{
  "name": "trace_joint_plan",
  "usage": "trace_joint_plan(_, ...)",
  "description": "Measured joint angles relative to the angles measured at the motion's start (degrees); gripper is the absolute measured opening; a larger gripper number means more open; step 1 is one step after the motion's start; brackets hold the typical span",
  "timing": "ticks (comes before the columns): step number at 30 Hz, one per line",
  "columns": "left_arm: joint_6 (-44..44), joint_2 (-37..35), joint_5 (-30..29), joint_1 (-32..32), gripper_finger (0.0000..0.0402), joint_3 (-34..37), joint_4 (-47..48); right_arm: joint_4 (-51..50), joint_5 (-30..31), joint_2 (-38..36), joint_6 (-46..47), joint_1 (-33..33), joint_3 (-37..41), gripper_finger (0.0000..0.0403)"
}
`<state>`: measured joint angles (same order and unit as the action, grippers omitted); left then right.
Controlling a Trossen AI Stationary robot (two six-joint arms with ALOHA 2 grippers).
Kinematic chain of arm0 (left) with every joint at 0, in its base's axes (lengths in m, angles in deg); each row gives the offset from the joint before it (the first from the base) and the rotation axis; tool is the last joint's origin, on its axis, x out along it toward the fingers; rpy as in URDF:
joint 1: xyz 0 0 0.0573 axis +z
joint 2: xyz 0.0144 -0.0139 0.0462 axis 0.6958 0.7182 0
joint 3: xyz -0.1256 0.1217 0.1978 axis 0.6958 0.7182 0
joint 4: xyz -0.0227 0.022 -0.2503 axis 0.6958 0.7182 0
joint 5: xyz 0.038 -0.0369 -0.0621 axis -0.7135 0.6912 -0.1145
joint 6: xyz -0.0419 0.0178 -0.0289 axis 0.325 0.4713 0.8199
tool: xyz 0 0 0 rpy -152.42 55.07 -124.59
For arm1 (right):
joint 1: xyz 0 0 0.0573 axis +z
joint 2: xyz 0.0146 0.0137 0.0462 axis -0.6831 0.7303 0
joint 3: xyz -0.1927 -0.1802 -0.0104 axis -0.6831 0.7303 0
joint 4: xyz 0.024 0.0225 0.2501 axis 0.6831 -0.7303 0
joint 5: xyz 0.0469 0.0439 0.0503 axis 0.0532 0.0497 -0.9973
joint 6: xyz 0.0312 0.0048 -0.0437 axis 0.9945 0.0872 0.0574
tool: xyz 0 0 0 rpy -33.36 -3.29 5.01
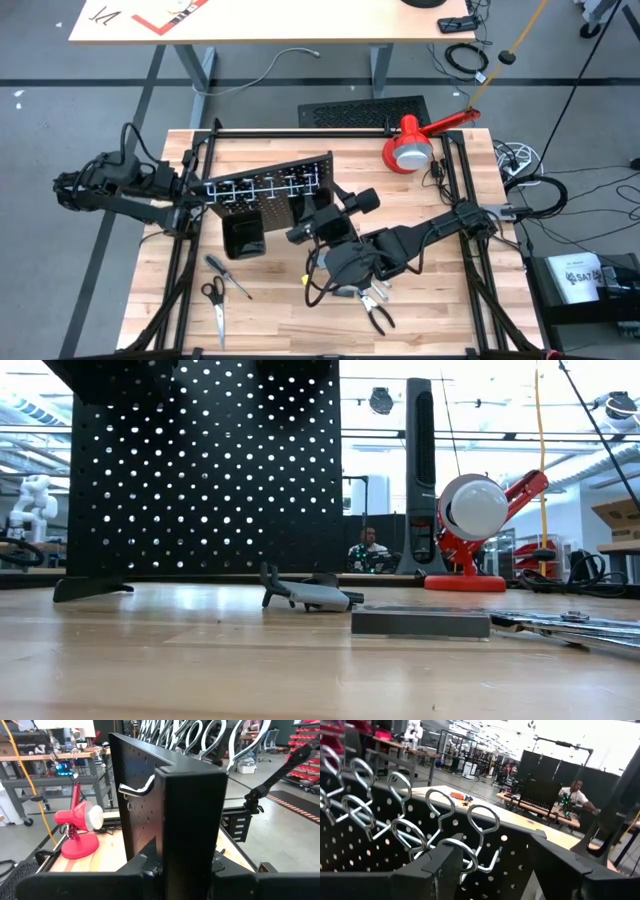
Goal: Hang tools onto peg board
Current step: Assemble the tool holder on the pegboard
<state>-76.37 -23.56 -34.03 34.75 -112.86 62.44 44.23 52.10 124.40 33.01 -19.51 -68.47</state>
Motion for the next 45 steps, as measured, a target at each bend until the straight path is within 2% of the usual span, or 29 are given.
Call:
trace_joint_plan(4,0.1,0.0,0.3,0.0,0.0062,0.0,0.1,-1.8,-0.4,0.0,-1.8,-0.5,0.0,0.0218)
trace_joint_plan(12,0.2,0.0,0.2,0.1,0.0062,-0.1,0.6,-3.8,-1.3,0.1,-25.8,-1.4,0.0,0.0203)
trace_joint_plan(17,0.0,0.0,0.1,0.1,0.0062,-0.1,0.7,-3.7,-1.4,0.1,-35.0,-1.6,0.0,0.0197)
trace_joint_plan(27,-0.2,0.0,-0.5,0.0,0.0062,-0.1,0.7,-1.7,-0.8,0.2,-41.0,-1.6,0.0,0.0194)
trace_joint_plan(41,-0.2,0.0,-0.6,0.0,0.0062,-0.1,0.7,-0.5,-0.4,0.1,-41.8,-1.5,0.0,0.0193)
trace_joint_plan(45,-0.3,0.0,-0.6,0.0,0.0062,-0.1,0.7,-0.5,-0.4,0.1,-41.3,-1.5,0.0,0.0172)
